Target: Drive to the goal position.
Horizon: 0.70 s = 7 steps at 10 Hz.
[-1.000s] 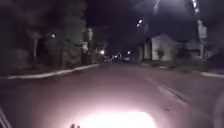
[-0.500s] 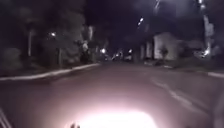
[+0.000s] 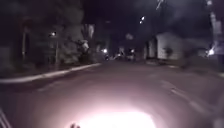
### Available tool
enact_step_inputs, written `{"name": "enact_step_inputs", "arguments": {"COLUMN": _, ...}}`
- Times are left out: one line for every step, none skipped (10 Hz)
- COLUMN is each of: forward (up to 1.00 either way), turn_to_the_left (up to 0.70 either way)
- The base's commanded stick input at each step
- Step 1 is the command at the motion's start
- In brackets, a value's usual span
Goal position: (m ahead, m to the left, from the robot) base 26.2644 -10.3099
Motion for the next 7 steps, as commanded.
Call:
{"name": "enact_step_inputs", "arguments": {"forward": 1.00, "turn_to_the_left": 0.00}}
{"name": "enact_step_inputs", "arguments": {"forward": 1.00, "turn_to_the_left": 0.00}}
{"name": "enact_step_inputs", "arguments": {"forward": 1.00, "turn_to_the_left": 0.00}}
{"name": "enact_step_inputs", "arguments": {"forward": 1.00, "turn_to_the_left": 0.00}}
{"name": "enact_step_inputs", "arguments": {"forward": 1.00, "turn_to_the_left": 0.00}}
{"name": "enact_step_inputs", "arguments": {"forward": 1.00, "turn_to_the_left": 0.00}}
{"name": "enact_step_inputs", "arguments": {"forward": 1.00, "turn_to_the_left": 0.00}}
